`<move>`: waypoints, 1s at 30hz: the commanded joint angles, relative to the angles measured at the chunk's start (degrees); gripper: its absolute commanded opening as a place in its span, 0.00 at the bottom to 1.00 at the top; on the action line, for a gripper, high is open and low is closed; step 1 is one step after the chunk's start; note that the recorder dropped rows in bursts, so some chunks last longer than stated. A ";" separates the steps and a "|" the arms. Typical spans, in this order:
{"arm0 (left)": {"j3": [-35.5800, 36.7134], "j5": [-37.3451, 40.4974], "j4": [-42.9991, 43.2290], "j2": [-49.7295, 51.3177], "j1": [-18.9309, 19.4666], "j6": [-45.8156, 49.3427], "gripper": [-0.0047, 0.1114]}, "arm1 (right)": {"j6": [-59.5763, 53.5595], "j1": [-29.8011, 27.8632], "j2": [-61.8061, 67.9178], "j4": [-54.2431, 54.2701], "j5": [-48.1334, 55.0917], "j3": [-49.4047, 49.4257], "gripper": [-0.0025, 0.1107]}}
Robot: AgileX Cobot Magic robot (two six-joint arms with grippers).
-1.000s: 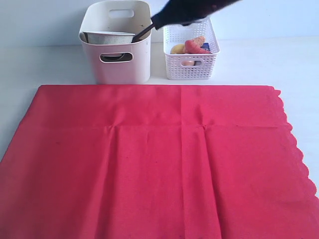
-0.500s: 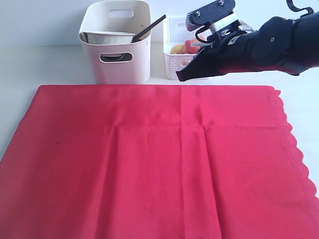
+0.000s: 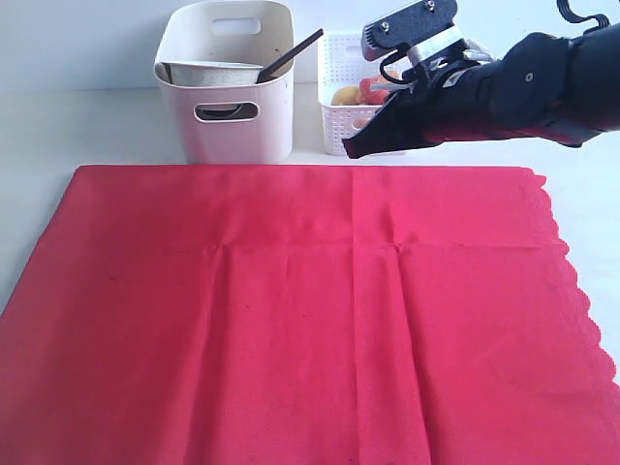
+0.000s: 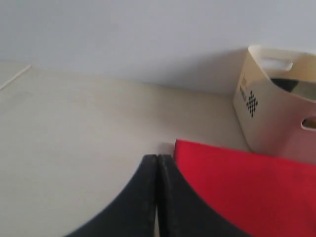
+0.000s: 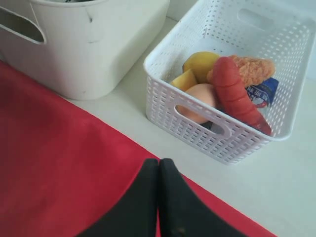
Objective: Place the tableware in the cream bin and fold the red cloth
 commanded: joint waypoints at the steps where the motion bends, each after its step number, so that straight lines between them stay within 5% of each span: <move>1: -1.79 -5.54 4.29 11.68 0.12 -3.91 0.11 | 0.32 -0.17 0.16 -0.07 -0.49 0.22 0.02; 9: -3.92 -16.48 10.11 28.60 0.12 -2.29 0.49 | 0.32 -0.17 0.16 -0.07 -0.49 0.22 0.02; 24: -13.55 -18.59 12.57 51.07 0.12 2.25 0.73 | 0.32 -0.17 0.16 -0.07 -0.49 0.22 0.02; 30: -16.65 -18.41 17.09 56.97 0.12 1.85 0.75 | 0.32 -0.17 0.16 -0.07 -0.49 0.22 0.02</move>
